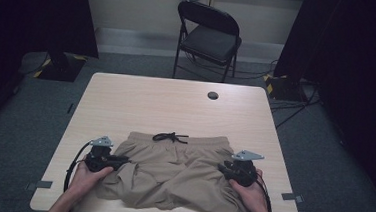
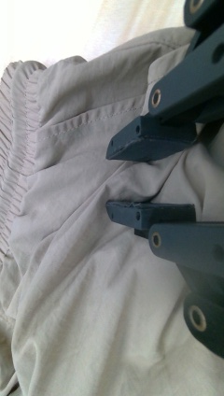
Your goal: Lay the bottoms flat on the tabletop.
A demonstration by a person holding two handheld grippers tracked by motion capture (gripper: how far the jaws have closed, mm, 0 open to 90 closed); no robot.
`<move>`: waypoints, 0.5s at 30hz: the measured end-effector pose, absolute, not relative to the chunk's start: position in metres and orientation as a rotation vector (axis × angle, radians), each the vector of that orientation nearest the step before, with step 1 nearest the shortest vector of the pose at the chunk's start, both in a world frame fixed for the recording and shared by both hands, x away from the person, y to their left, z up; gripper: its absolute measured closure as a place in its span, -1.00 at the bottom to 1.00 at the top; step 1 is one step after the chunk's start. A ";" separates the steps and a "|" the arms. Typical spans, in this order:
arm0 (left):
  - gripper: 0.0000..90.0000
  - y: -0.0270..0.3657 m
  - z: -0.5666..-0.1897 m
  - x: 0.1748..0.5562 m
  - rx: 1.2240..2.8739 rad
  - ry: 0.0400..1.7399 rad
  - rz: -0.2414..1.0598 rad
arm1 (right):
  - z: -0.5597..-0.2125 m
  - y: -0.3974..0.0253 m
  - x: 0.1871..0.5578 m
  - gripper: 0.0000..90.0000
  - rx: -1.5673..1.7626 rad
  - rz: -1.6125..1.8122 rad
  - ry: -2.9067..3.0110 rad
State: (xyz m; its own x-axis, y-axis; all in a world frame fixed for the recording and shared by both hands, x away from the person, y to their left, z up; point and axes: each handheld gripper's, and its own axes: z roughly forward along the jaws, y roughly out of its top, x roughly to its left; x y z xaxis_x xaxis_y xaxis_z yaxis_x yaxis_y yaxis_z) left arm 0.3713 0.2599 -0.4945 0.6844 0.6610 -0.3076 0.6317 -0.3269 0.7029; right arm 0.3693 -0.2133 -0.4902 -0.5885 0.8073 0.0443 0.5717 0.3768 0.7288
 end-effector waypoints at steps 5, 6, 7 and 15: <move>0.46 0.271 -0.483 0.367 1.976 0.988 0.057 | -0.483 -0.216 0.360 0.21 1.205 1.060 2.339; 0.44 0.272 -0.479 0.369 1.961 0.987 0.064 | -0.479 -0.218 0.362 0.17 1.209 1.091 2.323; 0.42 0.275 -0.474 0.372 1.938 0.990 0.075 | -0.476 -0.220 0.364 0.14 1.218 1.093 2.310; 0.25 0.292 -0.469 0.405 1.874 1.098 0.126 | -0.467 -0.236 0.394 0.08 1.313 1.122 2.175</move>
